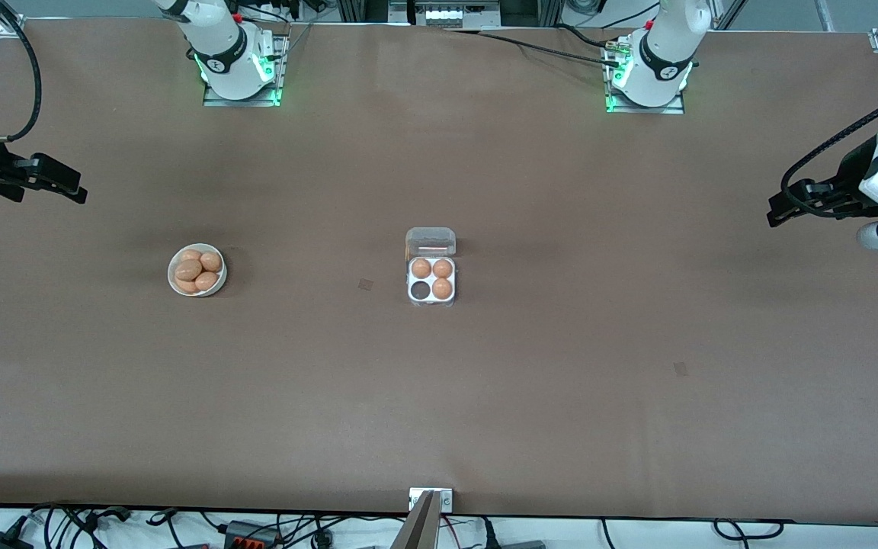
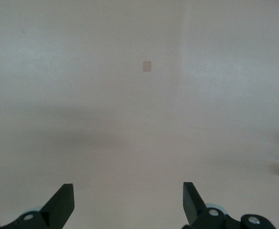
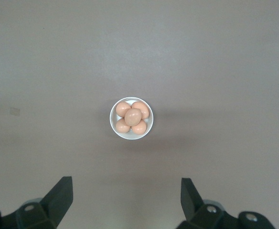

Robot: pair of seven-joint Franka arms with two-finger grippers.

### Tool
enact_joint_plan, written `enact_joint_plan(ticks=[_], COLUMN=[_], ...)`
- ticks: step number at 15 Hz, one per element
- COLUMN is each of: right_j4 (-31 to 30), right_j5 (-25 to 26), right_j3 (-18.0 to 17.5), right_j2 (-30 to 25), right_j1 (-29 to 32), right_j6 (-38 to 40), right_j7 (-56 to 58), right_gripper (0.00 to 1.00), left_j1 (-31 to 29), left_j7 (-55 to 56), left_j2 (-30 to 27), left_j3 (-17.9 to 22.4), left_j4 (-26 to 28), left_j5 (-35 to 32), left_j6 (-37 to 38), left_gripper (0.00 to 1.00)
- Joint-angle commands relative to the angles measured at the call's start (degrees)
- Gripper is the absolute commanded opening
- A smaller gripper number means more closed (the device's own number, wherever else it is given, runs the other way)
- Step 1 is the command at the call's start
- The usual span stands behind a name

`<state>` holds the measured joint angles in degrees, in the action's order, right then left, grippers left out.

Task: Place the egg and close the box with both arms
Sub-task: 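Move the right gripper over the white bowl of eggs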

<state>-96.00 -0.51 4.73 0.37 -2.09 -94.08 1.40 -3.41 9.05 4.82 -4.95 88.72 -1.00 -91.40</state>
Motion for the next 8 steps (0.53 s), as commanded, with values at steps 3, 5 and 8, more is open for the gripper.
enact_joint_plan(ticks=[3, 5, 8], right_j4=[-1.3, -1.39, -1.56], right_j5=[0.95, 1.03, 1.21], right_j3=[-0.86, -0.86, -0.77], right_j2=[-1.69, -1.34, 2.42], right_j1=[0.68, 0.68, 0.68], right_j6=[0.13, 0.04, -0.31], right_j7=[0.35, 0.27, 0.0], right_gripper=[1.0, 1.0, 1.0], left_j1=[-0.2, -0.2, -0.2], left_j7=[-0.09, -0.09, -0.09], left_j2=[-1.56, -1.48, -1.48], left_j3=[-0.15, -0.15, -0.15], left_j4=[1.54, 1.54, 1.54], left_j5=[0.64, 0.64, 0.64], left_j6=[-0.36, -0.36, -0.36], left_gripper=[1.0, 1.0, 1.0])
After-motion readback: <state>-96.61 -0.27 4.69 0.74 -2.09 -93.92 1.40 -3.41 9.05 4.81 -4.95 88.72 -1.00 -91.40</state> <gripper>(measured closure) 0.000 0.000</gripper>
